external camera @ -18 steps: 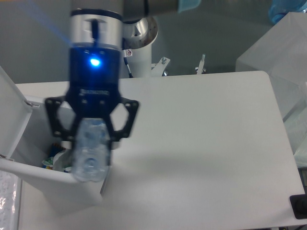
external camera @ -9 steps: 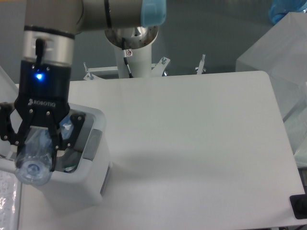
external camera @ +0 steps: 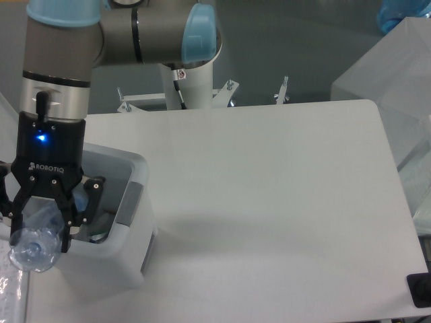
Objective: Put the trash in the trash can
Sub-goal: 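Open the gripper to release the bottle into the bin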
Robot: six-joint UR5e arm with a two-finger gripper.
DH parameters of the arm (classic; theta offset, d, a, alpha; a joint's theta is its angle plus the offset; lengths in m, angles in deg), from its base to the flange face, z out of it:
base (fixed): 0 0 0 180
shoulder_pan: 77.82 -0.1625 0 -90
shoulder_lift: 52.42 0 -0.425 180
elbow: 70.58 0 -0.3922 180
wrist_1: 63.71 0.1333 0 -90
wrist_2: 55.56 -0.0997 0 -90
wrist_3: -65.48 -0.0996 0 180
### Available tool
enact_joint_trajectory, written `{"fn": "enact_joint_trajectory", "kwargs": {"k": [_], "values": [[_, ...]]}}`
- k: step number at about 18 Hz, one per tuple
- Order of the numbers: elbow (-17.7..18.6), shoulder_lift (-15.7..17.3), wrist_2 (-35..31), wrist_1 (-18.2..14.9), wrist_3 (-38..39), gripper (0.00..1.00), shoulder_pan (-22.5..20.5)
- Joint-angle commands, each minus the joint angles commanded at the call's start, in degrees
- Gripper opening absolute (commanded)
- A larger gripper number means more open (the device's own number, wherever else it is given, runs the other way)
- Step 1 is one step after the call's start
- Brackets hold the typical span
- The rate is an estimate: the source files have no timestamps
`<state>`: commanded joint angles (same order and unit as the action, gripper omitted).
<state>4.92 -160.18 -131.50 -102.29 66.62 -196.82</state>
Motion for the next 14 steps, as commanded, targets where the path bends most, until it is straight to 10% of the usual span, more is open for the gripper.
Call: {"fn": "enact_joint_trajectory", "kwargs": {"k": [8,14], "values": [[2.56,2.64,-0.09,-0.09,-2.97,1.00,-1.05],[5.19,4.05,-0.79,-0.26,-22.03,1.00,-13.60]]}}
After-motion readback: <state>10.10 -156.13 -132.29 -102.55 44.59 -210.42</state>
